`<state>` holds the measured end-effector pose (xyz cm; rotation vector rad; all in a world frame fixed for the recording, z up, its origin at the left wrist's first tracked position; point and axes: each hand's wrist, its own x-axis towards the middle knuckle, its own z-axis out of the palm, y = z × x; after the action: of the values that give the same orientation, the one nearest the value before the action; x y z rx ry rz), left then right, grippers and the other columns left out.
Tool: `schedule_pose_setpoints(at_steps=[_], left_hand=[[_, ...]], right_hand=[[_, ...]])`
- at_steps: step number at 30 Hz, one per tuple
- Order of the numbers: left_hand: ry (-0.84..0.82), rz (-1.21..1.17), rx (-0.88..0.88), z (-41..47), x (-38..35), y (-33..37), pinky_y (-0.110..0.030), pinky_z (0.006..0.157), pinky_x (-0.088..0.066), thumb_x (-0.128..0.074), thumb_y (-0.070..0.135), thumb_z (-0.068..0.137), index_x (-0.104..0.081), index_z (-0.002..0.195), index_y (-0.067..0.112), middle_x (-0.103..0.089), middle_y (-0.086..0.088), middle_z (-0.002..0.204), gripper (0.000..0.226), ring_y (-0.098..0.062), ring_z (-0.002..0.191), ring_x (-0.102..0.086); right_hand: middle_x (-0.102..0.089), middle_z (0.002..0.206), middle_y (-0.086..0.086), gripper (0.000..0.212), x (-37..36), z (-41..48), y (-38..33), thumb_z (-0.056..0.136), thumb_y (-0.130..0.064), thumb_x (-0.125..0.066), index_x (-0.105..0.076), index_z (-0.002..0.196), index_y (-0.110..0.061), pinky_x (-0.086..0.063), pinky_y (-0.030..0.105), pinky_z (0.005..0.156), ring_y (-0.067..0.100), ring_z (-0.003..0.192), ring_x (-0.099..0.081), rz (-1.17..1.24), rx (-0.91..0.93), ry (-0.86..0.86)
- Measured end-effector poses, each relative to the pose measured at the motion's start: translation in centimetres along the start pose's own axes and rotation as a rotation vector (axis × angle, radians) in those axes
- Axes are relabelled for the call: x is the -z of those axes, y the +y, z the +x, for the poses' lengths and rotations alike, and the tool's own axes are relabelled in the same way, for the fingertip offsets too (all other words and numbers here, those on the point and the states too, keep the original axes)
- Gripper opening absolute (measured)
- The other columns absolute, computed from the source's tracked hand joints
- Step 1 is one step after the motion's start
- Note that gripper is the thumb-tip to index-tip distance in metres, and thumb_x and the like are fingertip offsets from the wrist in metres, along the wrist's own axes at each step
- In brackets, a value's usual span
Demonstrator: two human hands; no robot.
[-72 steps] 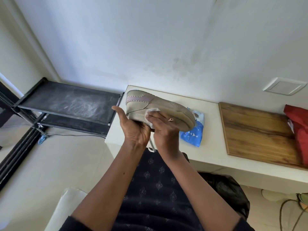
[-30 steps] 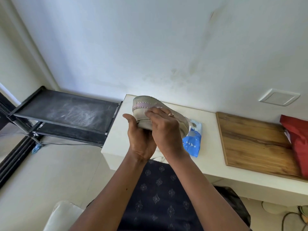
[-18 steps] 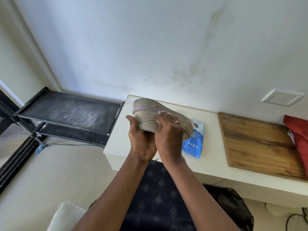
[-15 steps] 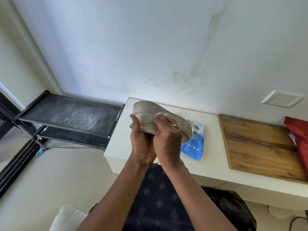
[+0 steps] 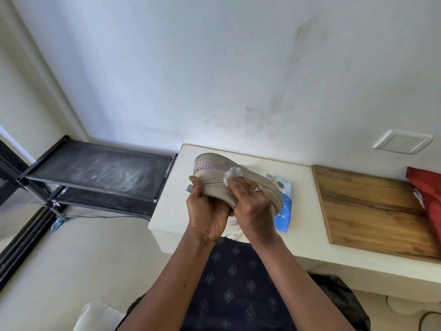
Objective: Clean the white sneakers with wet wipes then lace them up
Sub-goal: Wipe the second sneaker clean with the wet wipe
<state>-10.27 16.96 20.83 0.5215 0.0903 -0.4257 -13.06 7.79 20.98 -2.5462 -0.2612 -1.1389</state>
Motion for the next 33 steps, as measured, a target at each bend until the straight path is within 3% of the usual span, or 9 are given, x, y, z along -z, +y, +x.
schedule_pose_setpoints(at_steps=[4, 8, 10, 14, 18, 22, 26, 30, 33], left_hand=[[0.017, 0.022, 0.008, -0.1, -0.2, 0.2, -0.04, 0.098, -0.044, -0.025, 0.059, 0.092, -0.069, 0.101, -0.002, -0.065, -0.021, 0.108, 0.076, -0.029, 0.102, -0.064], [0.031, 0.055, -0.039, 0.0, -0.5, 1.1, -0.041, 0.087, -0.05, -0.024, 0.057, 0.093, -0.058, 0.112, 0.0, -0.065, -0.019, 0.107, 0.069, -0.03, 0.097, -0.064], [0.043, 0.061, -0.066, 0.0, -0.5, 1.3, -0.044, 0.088, -0.046, -0.024, 0.056, 0.094, -0.059, 0.11, 0.001, -0.066, -0.019, 0.105, 0.067, -0.031, 0.095, -0.064], [0.054, 0.056, -0.114, -0.2, -0.1, 1.6, -0.035, 0.071, -0.051, -0.021, 0.057, 0.095, -0.062, 0.104, 0.003, -0.068, -0.016, 0.095, 0.068, -0.027, 0.082, -0.066], [0.028, 0.06, -0.132, -0.4, -0.1, 1.5, -0.029, 0.082, -0.055, -0.025, 0.059, 0.091, -0.073, 0.093, 0.004, -0.069, -0.014, 0.093, 0.074, -0.023, 0.087, -0.068], [-0.006, 0.087, -0.103, -0.5, 0.3, 1.3, -0.025, 0.073, -0.055, -0.023, 0.062, 0.091, -0.066, 0.089, 0.004, -0.065, -0.011, 0.08, 0.072, -0.021, 0.076, -0.066], [0.034, 0.01, -0.09, -0.8, 0.6, 1.0, -0.034, 0.09, -0.051, -0.03, 0.061, 0.087, -0.059, 0.111, -0.001, -0.063, -0.019, 0.103, 0.073, -0.028, 0.098, -0.062], [0.095, -0.023, -0.124, -0.7, 0.7, 1.2, -0.042, 0.082, -0.053, -0.037, 0.057, 0.08, -0.052, 0.122, 0.002, -0.06, -0.018, 0.112, 0.071, -0.031, 0.101, -0.059], [0.108, -0.061, -0.15, -0.5, 0.7, 1.4, -0.054, 0.101, -0.038, -0.037, 0.056, 0.081, -0.048, 0.129, 0.002, -0.055, -0.02, 0.123, 0.073, -0.036, 0.116, -0.051]], right_hand=[[-0.07, 0.09, 0.011, 0.023, 0.0, 0.1, -0.1, 0.072, 0.015, -0.062, -0.069, 0.09, 0.002, -0.048, 0.029, 0.084, 0.027, 0.088, -0.066, -0.088, 0.018, 0.026], [-0.07, 0.088, 0.011, 0.024, -0.2, 0.2, 0.7, 0.075, 0.008, -0.051, -0.069, 0.089, 0.002, -0.05, 0.031, 0.079, 0.029, 0.086, -0.066, -0.097, -0.053, 0.028], [-0.071, 0.089, 0.013, 0.026, -0.3, 0.2, 0.9, 0.075, 0.004, -0.05, -0.069, 0.092, 0.002, -0.055, 0.035, 0.077, 0.029, 0.086, -0.067, -0.084, -0.143, 0.027], [-0.071, 0.084, 0.014, 0.03, -0.7, 1.1, -0.6, 0.067, 0.016, -0.056, -0.07, 0.09, 0.002, -0.058, 0.036, 0.069, 0.028, 0.08, -0.069, 0.044, -0.23, 0.045], [-0.071, 0.082, 0.012, 0.019, -0.9, 2.0, -3.7, 0.079, 0.009, -0.052, -0.069, 0.081, 0.002, -0.056, 0.03, 0.072, 0.024, 0.077, -0.069, 0.114, -0.111, 0.099], [-0.071, 0.077, 0.009, 0.052, -0.5, 2.6, -5.4, 0.102, -0.014, -0.029, -0.07, 0.074, 0.001, -0.054, 0.031, 0.067, 0.022, 0.074, -0.068, 0.141, -0.019, 0.142], [-0.072, 0.086, 0.009, 0.025, -0.6, 1.0, -3.0, 0.082, -0.002, -0.046, -0.071, 0.087, -0.001, -0.055, 0.032, 0.073, 0.024, 0.081, -0.069, 0.052, -0.039, 0.014], [-0.071, 0.084, 0.012, 0.028, 0.0, 0.1, -0.5, 0.077, 0.005, -0.043, -0.07, 0.086, 0.002, -0.056, 0.034, 0.073, 0.027, 0.08, -0.068, 0.002, -0.099, 0.002], [-0.07, 0.083, 0.013, 0.027, 0.5, 0.1, 0.8, 0.075, 0.008, -0.044, -0.069, 0.085, 0.004, -0.047, 0.029, 0.079, 0.028, 0.08, -0.066, -0.062, -0.111, 0.011]])
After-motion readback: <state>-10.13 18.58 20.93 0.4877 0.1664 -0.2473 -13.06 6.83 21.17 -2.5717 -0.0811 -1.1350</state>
